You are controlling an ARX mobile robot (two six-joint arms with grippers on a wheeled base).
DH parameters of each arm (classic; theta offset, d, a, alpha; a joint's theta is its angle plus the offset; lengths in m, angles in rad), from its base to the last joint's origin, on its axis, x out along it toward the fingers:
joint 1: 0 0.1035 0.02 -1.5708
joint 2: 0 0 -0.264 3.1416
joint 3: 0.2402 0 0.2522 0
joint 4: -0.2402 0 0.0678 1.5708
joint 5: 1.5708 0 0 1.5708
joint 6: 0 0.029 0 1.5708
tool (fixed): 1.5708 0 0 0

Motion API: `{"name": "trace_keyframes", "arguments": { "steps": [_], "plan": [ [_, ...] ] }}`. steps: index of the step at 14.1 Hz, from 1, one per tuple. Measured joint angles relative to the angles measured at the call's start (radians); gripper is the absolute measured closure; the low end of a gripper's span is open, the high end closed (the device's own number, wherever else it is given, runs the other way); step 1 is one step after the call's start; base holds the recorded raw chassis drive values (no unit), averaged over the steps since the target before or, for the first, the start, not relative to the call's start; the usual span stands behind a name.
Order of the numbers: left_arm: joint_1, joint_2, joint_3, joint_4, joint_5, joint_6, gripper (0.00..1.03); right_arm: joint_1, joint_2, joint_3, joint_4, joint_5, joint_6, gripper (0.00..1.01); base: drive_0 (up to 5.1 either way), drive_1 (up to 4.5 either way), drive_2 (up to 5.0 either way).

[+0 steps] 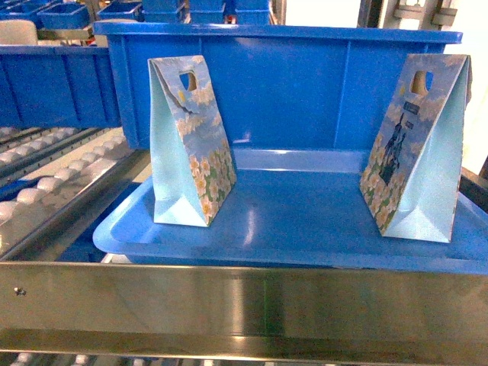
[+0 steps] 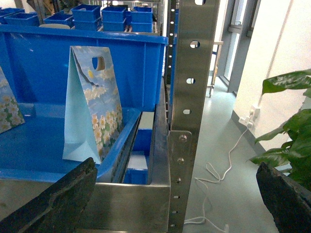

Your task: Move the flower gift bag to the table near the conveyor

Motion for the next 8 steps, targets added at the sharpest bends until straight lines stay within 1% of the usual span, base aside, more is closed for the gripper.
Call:
{"name": "trace_keyframes", "arguments": {
  "steps": [8],
  "plan": [
    [0.0,0.0,0.0,0.0,0.0,0.0,0.05,0.0,0.0,0.0,0.0,0.0,0.0,0.03,0.0,0.0,0.0]
  ]
}}
